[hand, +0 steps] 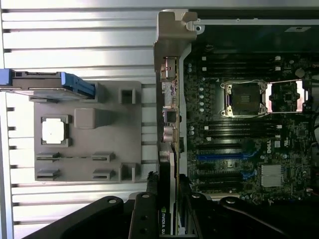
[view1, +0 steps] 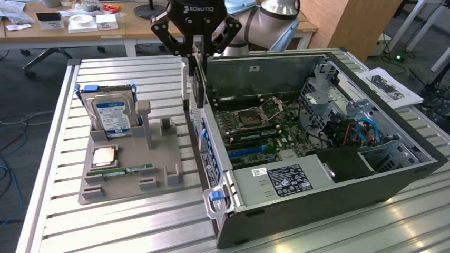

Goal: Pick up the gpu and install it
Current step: 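Pick up the gpu and move the gpu toward the slot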

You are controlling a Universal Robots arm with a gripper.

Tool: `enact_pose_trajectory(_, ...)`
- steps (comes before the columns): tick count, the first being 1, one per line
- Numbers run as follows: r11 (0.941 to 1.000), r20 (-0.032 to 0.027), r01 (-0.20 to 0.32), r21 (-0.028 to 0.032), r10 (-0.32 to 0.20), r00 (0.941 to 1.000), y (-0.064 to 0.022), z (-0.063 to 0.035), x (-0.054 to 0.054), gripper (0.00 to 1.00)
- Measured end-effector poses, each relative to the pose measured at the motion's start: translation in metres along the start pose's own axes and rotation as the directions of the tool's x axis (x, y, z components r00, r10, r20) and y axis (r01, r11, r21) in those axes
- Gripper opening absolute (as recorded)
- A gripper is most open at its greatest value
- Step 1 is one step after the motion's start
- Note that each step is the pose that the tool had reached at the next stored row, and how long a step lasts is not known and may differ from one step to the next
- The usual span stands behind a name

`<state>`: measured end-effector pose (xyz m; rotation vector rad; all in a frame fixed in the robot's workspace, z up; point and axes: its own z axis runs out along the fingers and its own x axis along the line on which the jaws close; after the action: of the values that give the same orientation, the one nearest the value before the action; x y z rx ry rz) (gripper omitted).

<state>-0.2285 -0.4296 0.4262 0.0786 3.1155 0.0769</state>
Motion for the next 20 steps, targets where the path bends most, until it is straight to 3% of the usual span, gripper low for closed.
enact_pose_trajectory(20,1.0,0.0,0.0,0.0,0.0,1.0,0.0036,0.0012,-0.046,0.27)
